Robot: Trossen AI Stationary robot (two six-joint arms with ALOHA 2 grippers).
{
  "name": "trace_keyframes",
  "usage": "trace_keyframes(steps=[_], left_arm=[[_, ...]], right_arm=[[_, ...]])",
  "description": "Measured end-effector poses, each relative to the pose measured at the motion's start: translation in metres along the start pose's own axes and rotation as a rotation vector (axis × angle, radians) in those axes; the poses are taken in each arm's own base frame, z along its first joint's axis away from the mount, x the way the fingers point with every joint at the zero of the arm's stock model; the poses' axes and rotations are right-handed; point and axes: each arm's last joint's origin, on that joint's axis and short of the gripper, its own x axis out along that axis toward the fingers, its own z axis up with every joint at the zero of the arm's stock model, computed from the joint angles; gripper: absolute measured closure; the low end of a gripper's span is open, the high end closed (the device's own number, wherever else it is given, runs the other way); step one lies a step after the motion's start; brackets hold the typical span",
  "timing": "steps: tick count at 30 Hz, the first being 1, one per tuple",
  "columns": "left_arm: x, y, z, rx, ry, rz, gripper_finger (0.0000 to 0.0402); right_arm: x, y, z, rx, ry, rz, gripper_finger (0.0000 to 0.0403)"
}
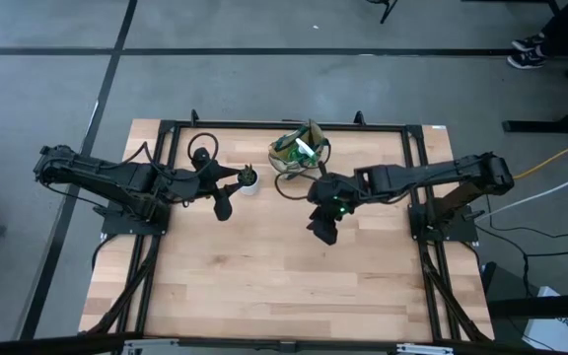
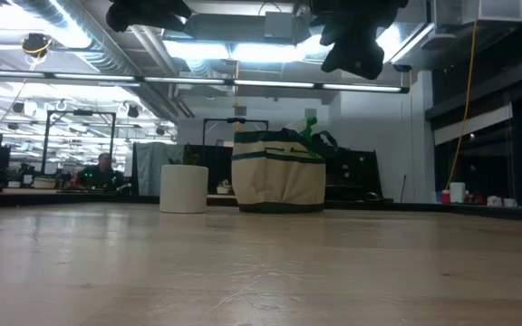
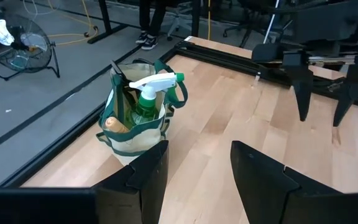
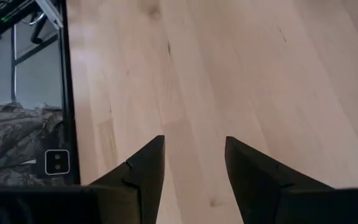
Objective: Pick & Place Garden tools in Gardening bag
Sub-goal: Return to Home Position
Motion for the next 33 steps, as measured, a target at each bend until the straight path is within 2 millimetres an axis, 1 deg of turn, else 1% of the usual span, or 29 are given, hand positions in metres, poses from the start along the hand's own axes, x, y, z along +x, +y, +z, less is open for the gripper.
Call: trace_keyframes(steps=[4, 11, 16, 19, 23, 25, 28, 33], left_arm=[[0.0, -0.001, 0.0, 0.002, 0.001, -0.004, 0.0233], [0.0, 0.001, -0.002, 0.0, 0.006, 0.032, 0.0233], [-0.004, -0.003, -0.003, 0.113, 0.003, 0.012, 0.0233], [-0.01, -0.006, -0.002, 0.158, -0.021, -0.003, 0.0233], [-0.021, -0.01, 0.002, 0.182, -0.104, -0.057, 0.0233], [-0.026, -0.011, 0.001, 0.183, -0.17, -0.103, 0.0233], [-0.031, -0.01, -0.007, 0.149, -0.279, -0.171, 0.0233], [-0.032, -0.004, -0.032, 0.07, -0.385, -0.291, 0.0233]], right_arm=[[0.001, 0.007, -0.005, -0.084, 0.017, 0.009, 0.0233], [-0.012, 0.027, -0.011, -0.258, -0.039, 0.08, 0.0233], [-0.026, 0.036, -0.015, -0.397, -0.075, 0.112, 0.0233], [-0.039, 0.042, -0.018, -0.492, -0.12, 0.14, 0.0233], [-0.056, 0.044, -0.021, -0.589, -0.197, 0.236, 0.0233], [-0.06, 0.044, -0.022, -0.619, -0.255, 0.285, 0.0233], [-0.061, 0.04, -0.028, -0.631, -0.305, 0.308, 0.0233], [-0.062, 0.034, -0.036, -0.634, -0.363, 0.326, 0.0233]])
